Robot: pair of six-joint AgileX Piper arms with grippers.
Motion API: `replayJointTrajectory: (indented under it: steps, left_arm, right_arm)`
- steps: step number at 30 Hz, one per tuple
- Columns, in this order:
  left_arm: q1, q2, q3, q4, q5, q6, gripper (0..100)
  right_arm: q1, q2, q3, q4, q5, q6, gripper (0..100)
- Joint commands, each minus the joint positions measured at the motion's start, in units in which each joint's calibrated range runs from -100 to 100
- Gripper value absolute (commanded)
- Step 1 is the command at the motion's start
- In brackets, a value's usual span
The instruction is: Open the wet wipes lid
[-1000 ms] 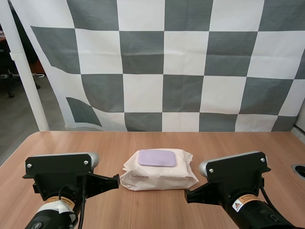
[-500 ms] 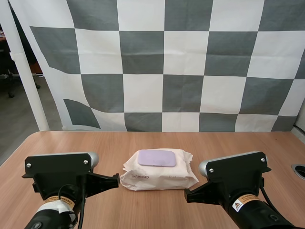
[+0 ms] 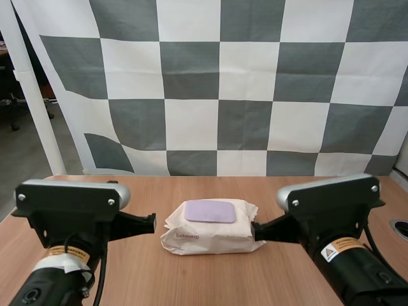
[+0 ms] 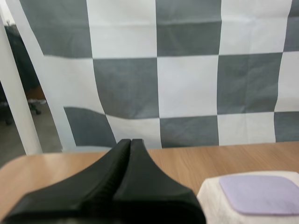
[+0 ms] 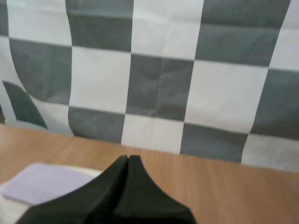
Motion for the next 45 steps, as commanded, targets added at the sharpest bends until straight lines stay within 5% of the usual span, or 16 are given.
replayJointTrajectory:
  steps: [1,11,16,25,31,36,45]
  left_arm:
    - [0.01,0.00,-7.03,0.01,0.04,1.95,0]
    - [0.01,0.00,-25.73,0.01,-0.08,2.66,0]
    - [0.01,0.00,-30.12,0.01,-7.71,2.66,0]
    - [0.01,0.00,-30.89,0.01,-8.21,2.66,0]
    - [0.01,9.51,-30.89,0.01,2.51,2.21,0]
    - [0.01,17.15,-31.03,2.37,5.71,3.85,0]
    - [2.49,19.67,-31.03,-1.90,23.86,7.78,0]
  right_arm:
    - [0.01,0.00,-6.98,-0.03,0.12,-0.05,0]
    - [0.01,0.00,-23.23,1.68,-1.46,-0.05,0]
    - [0.01,0.00,-24.52,3.85,-17.73,-0.05,0]
    - [0.01,0.27,-24.54,4.64,-17.92,-0.05,0]
    - [0.01,7.84,-27.16,4.60,-0.43,-0.05,0]
    - [0.01,15.07,-34.10,-1.33,15.32,-0.12,0]
    - [-1.05,27.15,-42.62,-2.21,40.89,-1.75,0]
